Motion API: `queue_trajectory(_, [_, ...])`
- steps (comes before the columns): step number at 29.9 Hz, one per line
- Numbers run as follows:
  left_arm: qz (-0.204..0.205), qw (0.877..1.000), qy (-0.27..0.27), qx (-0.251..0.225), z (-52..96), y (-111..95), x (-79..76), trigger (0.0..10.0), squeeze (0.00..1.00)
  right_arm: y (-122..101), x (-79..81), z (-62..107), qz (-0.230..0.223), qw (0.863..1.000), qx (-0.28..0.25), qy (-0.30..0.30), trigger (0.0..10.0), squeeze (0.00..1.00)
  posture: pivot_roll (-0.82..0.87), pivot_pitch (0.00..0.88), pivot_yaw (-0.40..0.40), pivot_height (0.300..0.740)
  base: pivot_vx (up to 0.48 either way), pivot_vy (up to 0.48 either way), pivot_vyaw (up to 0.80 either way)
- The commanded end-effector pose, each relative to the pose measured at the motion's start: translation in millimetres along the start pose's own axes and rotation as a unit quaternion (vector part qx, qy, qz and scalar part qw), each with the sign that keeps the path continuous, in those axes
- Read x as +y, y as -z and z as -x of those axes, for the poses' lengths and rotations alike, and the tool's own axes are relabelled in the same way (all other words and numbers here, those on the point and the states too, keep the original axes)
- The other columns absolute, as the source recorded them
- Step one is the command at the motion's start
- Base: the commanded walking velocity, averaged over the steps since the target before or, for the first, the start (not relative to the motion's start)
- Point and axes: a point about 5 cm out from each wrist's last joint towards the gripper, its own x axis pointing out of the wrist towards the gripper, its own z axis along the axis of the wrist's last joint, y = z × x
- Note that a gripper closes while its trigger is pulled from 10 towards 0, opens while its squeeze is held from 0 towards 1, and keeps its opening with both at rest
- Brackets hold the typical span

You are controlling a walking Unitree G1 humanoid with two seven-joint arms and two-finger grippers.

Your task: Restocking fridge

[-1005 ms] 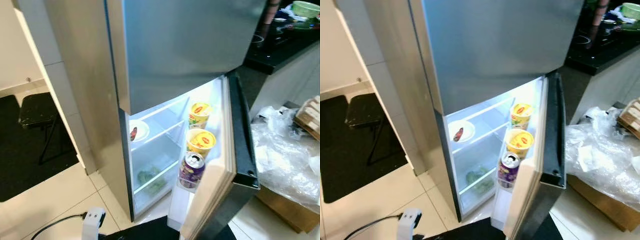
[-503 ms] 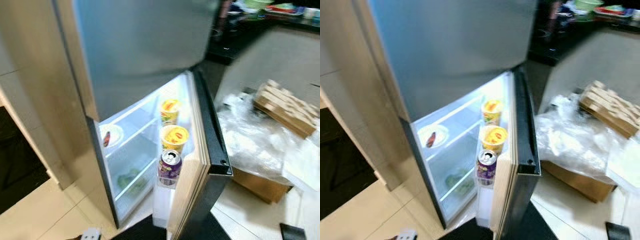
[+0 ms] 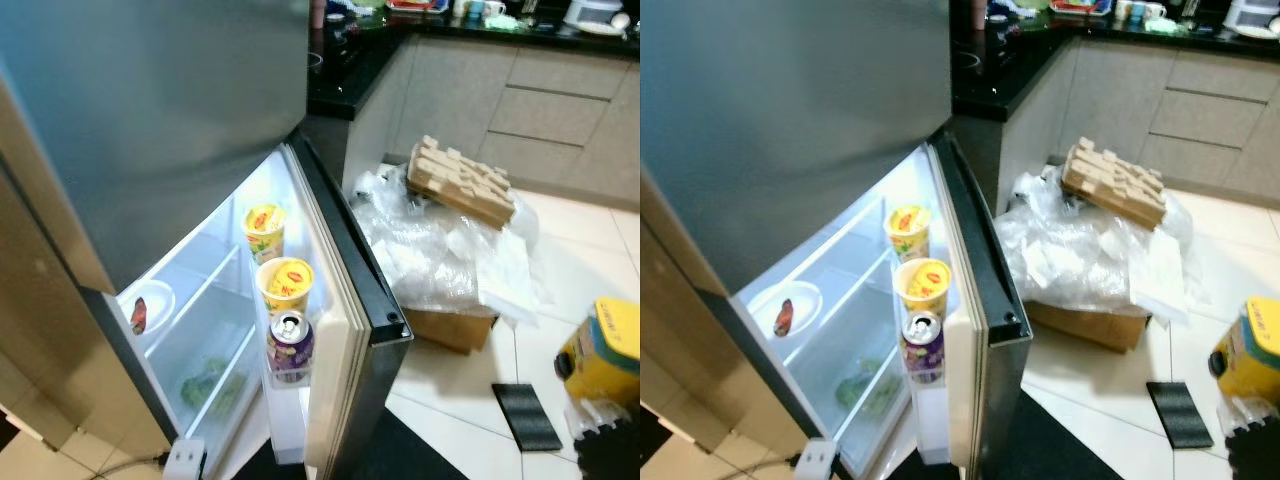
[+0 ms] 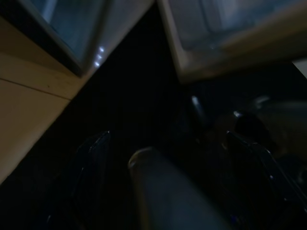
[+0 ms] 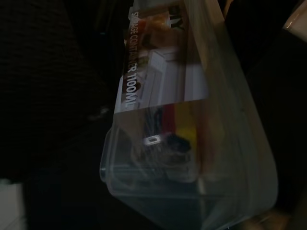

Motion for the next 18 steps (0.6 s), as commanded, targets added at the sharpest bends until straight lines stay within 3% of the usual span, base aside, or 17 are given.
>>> queue_trajectory(1, [0.003,1.000,-0.008,0.024,3.2,13.6,1.3,10.0,0.00,0.5,4.5,-0.9,-0.003,1.000,0.000,-0.009,10.0,0.00,-0.08,0.000,-0.008,0.740,0.000,0.000,-0.79])
queue_trajectory(8, [0.000,0.999,-0.015,0.028,3.4,15.6,1.4,10.0,0.00,-0.7,3.7,-0.7,-0.002,1.000,-0.003,-0.007,10.0,0.00,-0.07,0.000,-0.013,0.740,0.000,0.000,-0.79])
queue_trajectory(12, [0.004,0.999,-0.017,0.028,3.0,16.3,0.2,10.0,0.00,-3.9,5.1,-0.7,-0.006,1.000,-0.012,-0.007,10.0,0.00,-0.07,0.000,-0.014,0.740,0.000,0.000,0.00])
queue_trajectory(18, [0.021,0.999,-0.015,0.027,1.7,16.6,-2.9,10.0,0.00,4.1,7.5,-2.0,-0.008,1.000,-0.007,-0.013,10.0,0.00,-0.07,0.000,-0.015,0.740,0.000,-0.409,0.00])
